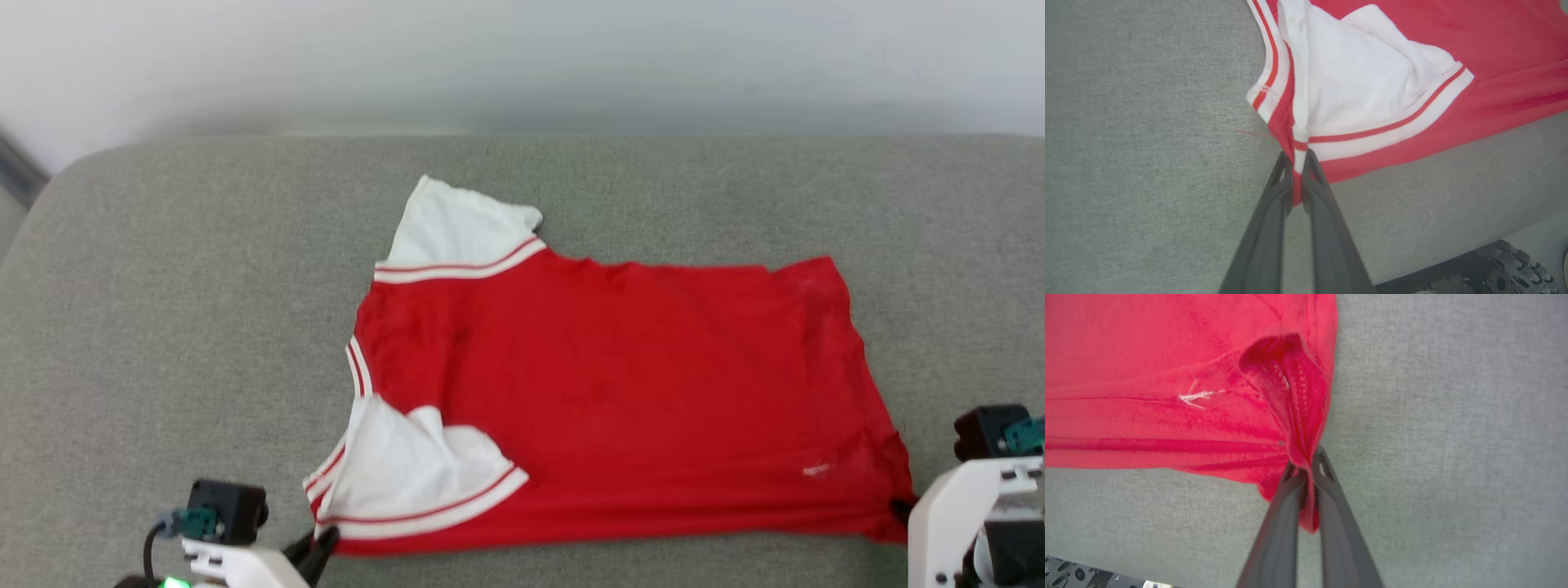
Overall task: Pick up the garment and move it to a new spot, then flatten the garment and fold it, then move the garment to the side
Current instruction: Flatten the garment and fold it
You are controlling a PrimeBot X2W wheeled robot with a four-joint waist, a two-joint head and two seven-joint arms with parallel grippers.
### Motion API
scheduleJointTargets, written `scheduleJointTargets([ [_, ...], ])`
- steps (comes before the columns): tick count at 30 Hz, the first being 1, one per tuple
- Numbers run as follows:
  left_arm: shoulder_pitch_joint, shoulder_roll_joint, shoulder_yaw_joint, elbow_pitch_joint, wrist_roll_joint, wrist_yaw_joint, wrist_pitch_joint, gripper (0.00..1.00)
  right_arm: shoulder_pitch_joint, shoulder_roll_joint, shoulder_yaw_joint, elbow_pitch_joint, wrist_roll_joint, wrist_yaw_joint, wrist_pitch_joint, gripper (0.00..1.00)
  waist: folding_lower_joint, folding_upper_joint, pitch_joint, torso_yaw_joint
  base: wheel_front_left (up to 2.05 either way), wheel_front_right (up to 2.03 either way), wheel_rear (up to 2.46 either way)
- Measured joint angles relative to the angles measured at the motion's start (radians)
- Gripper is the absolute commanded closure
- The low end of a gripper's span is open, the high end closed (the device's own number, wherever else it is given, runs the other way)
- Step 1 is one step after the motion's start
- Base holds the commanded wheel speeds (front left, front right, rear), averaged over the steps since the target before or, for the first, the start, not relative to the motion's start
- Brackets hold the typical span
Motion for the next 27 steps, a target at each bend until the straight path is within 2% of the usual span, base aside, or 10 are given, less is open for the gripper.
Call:
scheduleJointTargets([
  [6,0.102,0.010,-0.020,-0.022,-0.027,0.008,-0.007,1.00,0.118,-0.001,-0.040,-0.092,0.010,0.000,0.043,1.00,0.0000,0.0000,-0.049,-0.009,0.00,0.00,0.00],
  [11,0.142,0.001,-0.050,-0.005,-0.038,0.005,-0.002,1.00,0.204,0.016,-0.079,-0.116,0.024,0.000,0.073,1.00,-0.0001,0.0000,-0.064,-0.010,0.00,0.00,0.00],
  [22,0.129,-0.067,-0.091,0.153,-0.053,-0.074,-0.029,1.00,0.240,0.046,-0.084,-0.037,0.020,0.000,0.050,1.00,-0.0001,0.0000,-0.057,-0.006,0.00,0.00,0.00],
  [23,0.125,-0.069,-0.094,0.165,-0.053,-0.079,-0.029,0.60,0.239,0.046,-0.081,-0.027,0.018,0.000,0.043,1.00,0.0000,0.0000,-0.056,-0.005,0.00,0.00,0.00],
  [24,0.119,-0.071,-0.096,0.175,-0.051,-0.083,-0.029,0.13,0.237,0.046,-0.080,-0.017,0.017,0.000,0.042,1.00,-0.0001,0.0000,-0.057,-0.005,0.00,0.00,0.00],
  [25,0.114,-0.073,-0.097,0.185,-0.050,-0.085,-0.030,0.00,0.233,0.046,-0.077,-0.008,0.017,0.000,0.037,0.53,-0.0001,0.0000,-0.058,-0.004,0.00,0.00,0.00],
  [26,0.112,-0.077,-0.095,0.193,-0.050,-0.089,-0.037,0.00,0.230,0.045,-0.073,-0.003,0.017,0.000,0.030,0.00,-0.0001,0.0000,-0.059,-0.004,0.00,0.00,0.00],
  [27,0.111,-0.082,-0.095,0.200,-0.050,-0.091,-0.043,0.00,0.229,0.044,-0.071,0.002,0.017,0.000,0.020,0.00,0.0000,0.0000,-0.062,-0.003,0.00,0.00,0.00],
])
